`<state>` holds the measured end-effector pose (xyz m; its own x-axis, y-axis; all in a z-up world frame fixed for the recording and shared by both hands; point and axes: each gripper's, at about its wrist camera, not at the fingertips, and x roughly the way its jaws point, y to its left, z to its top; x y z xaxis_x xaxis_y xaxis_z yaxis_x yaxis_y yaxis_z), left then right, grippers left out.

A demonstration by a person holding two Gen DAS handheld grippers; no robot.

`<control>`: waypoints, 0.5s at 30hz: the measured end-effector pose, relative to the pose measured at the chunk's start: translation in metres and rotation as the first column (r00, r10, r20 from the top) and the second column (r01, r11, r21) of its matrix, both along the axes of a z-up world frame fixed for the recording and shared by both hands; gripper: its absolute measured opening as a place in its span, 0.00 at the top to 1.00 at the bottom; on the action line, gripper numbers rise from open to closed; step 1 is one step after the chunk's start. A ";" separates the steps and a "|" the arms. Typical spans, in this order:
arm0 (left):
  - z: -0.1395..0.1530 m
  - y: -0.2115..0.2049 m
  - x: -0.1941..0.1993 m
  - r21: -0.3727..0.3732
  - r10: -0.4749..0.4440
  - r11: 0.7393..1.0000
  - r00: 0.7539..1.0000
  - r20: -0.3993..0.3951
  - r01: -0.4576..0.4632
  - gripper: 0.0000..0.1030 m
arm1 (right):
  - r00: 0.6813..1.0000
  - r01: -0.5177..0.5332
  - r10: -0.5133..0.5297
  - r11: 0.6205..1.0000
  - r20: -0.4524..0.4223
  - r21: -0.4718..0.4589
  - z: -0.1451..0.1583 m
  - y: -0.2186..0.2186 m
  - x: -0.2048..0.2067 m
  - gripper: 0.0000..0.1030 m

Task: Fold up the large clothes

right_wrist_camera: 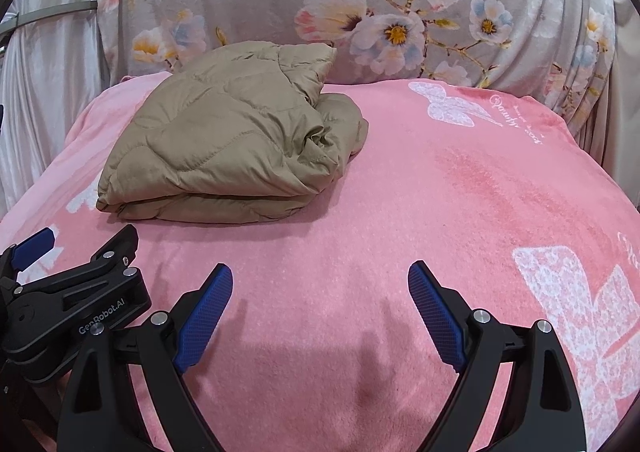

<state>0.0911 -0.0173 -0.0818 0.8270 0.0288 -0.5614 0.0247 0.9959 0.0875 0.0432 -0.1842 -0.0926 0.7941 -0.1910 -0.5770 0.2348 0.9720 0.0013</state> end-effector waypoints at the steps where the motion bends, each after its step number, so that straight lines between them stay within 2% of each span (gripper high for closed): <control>1: 0.000 -0.001 0.000 0.001 0.000 1.000 1.000 -0.001 0.000 0.05 | 1.000 0.000 0.000 1.000 -0.001 0.000 0.000 0.000 0.000 0.16; 15: 0.000 0.000 0.000 0.002 -0.001 1.000 1.000 0.000 0.001 0.05 | 1.000 -0.001 0.001 1.000 -0.001 -0.001 0.001 -0.001 0.000 0.16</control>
